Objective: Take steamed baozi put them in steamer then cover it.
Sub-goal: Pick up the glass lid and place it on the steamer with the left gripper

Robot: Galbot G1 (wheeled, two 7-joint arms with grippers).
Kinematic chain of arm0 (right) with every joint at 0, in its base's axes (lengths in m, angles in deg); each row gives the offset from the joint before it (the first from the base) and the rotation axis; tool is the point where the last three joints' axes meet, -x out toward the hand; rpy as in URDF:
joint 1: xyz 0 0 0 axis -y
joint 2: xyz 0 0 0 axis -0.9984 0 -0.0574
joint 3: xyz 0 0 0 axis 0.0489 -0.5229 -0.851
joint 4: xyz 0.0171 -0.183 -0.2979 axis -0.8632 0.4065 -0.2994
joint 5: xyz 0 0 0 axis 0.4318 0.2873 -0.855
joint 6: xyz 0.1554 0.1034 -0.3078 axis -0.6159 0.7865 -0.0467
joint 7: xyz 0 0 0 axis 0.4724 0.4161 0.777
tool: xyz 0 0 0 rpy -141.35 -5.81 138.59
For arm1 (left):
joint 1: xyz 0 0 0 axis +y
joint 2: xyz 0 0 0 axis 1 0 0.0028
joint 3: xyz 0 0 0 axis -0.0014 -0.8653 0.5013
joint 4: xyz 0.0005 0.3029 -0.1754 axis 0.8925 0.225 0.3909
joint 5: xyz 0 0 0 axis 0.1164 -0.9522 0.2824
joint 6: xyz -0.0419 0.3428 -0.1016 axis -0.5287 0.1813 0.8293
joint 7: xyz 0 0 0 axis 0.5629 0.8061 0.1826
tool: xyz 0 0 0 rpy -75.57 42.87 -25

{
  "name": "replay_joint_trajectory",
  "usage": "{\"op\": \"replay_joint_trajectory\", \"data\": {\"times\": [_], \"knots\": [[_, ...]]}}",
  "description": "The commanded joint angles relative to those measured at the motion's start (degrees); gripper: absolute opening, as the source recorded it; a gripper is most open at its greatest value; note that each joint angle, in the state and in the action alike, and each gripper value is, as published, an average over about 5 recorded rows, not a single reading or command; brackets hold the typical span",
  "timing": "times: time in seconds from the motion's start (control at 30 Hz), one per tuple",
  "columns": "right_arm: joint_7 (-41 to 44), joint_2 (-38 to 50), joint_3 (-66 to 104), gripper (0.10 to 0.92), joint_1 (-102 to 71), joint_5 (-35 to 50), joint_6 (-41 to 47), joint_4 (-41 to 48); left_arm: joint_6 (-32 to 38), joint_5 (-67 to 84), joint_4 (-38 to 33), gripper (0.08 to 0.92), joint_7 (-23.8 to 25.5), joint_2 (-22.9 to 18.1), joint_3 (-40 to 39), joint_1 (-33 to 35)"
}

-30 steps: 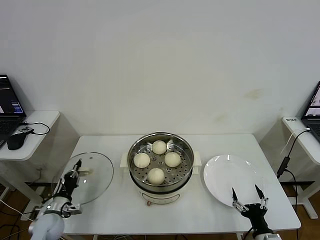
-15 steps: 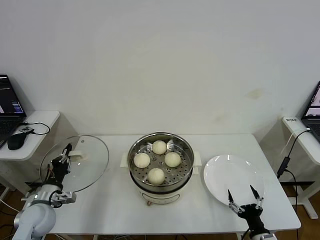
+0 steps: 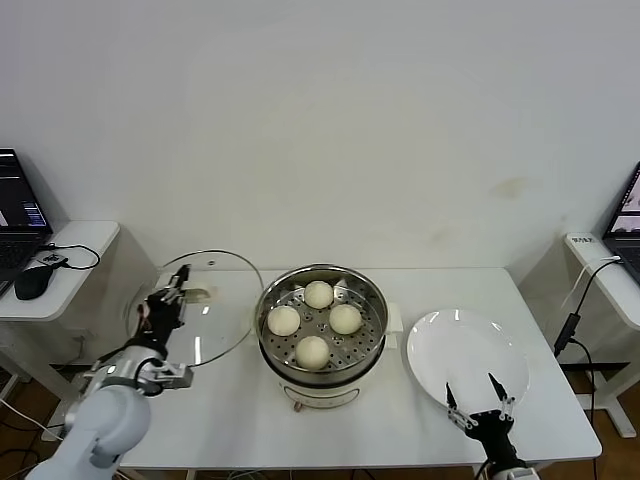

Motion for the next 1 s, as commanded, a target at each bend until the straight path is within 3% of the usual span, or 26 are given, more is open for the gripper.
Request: {"op": "replay_joint_trajectory", "data": {"times": [0.03, 0.27, 0.53, 0.7, 1.0], "knots": [[-0.53, -0.36, -1.62, 0.823, 1.22, -1.71, 0.25, 1.26, -11.08, -5.79, -0.88, 0.149, 5.79, -5.77, -16.72, -12.49], [-1.03, -0.33, -2.42, 0.823, 2.3, -2.67, 0.71, 2.03, -14.06, -18.17, -0.27, 0.149, 12.28, -14.57, -21.5, -15.91], [-1.38, -0.52, -2.66, 0.823, 2.82, -3.54, 0.53, 2.96, -13.38, -29.52, 1.83, 0.149, 16.86, -23.6, -24.75, -14.1], [-1.4, -0.69, -2.82, 0.823, 2.82, -3.77, 0.49, 3.01, -13.03, -31.8, 3.07, 0.149, 17.43, -26.89, -25.49, -13.53], [-1.45, -1.06, -3.41, 0.822, 2.43, -4.54, 0.05, 3.41, -12.76, -33.44, 5.36, 0.149, 17.58, -29.0, -26.13, -13.65]]}}
